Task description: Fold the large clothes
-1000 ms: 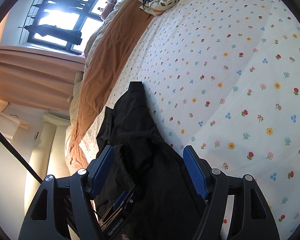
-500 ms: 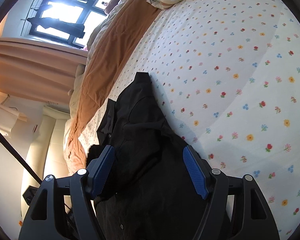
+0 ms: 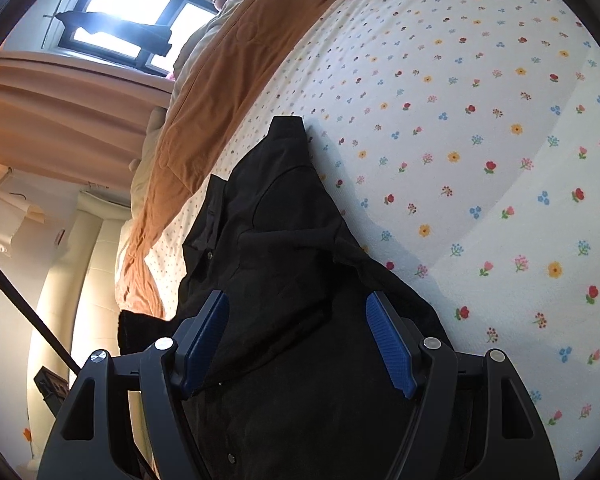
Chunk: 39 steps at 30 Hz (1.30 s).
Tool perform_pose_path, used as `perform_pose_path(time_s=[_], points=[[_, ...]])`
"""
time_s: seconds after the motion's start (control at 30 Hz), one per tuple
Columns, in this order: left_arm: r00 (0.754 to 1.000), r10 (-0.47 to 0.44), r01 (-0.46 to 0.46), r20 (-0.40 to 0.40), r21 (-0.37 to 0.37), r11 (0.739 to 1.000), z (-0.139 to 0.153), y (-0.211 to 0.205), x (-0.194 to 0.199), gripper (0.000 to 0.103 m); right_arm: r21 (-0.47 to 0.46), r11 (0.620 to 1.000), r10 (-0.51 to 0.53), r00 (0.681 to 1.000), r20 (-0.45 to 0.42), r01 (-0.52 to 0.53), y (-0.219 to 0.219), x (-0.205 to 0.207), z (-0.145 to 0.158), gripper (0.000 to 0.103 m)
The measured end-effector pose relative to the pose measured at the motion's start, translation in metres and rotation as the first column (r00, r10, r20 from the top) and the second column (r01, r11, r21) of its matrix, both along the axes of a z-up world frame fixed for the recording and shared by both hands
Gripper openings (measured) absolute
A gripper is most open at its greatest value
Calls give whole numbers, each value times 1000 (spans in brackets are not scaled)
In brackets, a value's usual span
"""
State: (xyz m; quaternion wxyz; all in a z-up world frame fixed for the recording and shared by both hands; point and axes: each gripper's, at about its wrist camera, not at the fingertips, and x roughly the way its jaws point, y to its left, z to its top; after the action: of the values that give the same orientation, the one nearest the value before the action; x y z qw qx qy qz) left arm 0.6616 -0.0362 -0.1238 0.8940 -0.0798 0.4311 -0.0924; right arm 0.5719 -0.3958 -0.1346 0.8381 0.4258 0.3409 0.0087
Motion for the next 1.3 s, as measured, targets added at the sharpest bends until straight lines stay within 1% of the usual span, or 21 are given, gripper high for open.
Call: perform_pose_path(time_s=[0.07,0.13,0.17,0.2,0.23,0.27,0.4,0.47,0.53,0.57,0.6,0.67,0.7,0.77,0.83,0.87,0.93,0.97,1.0,1.17,1.3], points=[[997,42,-43,-58,-17,999,-11,12,6,34,-8,1000,3,1000,-8,-3,3,3,0,70],[993,98,-98,-70,15,995,-16,25,4,37,-14,1000,6,1000,-12,-6,7,5,0,70],[992,114,-112,-55,37,993,-16,28,1,53,-17,1000,7,1000,-12,-8,9,6,1,70],[992,120,-119,-31,42,992,-15,34,-3,80,-20,1000,9,1000,-12,-10,10,6,1,70],[992,123,-122,-20,30,992,-14,40,-5,91,-25,1000,12,1000,-12,-12,12,7,1,70],[991,131,-131,-15,8,991,-14,48,-7,98,-28,1000,13,1000,-12,-13,14,8,2,70],[984,175,-176,-25,-33,984,-14,71,-6,98,-38,999,18,1000,-8,-18,17,12,0,70],[987,161,-162,-21,-60,985,-15,76,-7,98,-35,999,17,1000,-5,-17,16,14,-2,70],[991,124,-126,-41,-47,991,-22,75,-4,98,-29,1000,12,1000,-4,-12,14,17,-4,70],[992,108,-109,-58,-22,994,-26,71,0,97,-23,1000,10,1000,-4,-10,13,18,-7,70],[992,94,-92,-78,24,995,-33,65,4,92,-18,1000,9,1000,-5,-9,13,19,-8,70],[990,84,-74,-113,92,993,-48,57,13,82,-25,1000,8,1000,-17,-9,13,24,-12,63],[988,85,-71,-132,109,991,-54,55,18,77,-31,999,8,1000,-23,-9,13,27,-14,61],[982,86,-65,-165,129,990,-66,51,27,75,-34,999,10,999,-31,-11,14,31,-17,57],[976,79,-45,-205,167,985,-79,44,36,72,-45,999,13,999,-34,-14,14,36,-19,49],[974,74,-34,-215,184,982,-83,42,38,61,-47,999,18,999,-32,-19,13,37,-20,39],[975,68,-15,-210,247,969,-88,33,40,54,-40,999,0,999,-38,-1,8,38,-26,28],[978,58,-1,-198,279,960,-87,28,41,44,-31,1000,-7,999,-34,6,5,38,-28,24],[981,46,12,-189,297,955,-86,23,42,39,-28,999,-15,999,-34,14,3,37,-29,20],[991,-15,64,-136,366,928,-73,3,50,26,-54,997,-53,998,-23,52,-3,29,-27,20],[993,5,43,-115,406,913,-70,1,66,26,-42,998,-52,998,-25,51,-4,26,-27,20]])
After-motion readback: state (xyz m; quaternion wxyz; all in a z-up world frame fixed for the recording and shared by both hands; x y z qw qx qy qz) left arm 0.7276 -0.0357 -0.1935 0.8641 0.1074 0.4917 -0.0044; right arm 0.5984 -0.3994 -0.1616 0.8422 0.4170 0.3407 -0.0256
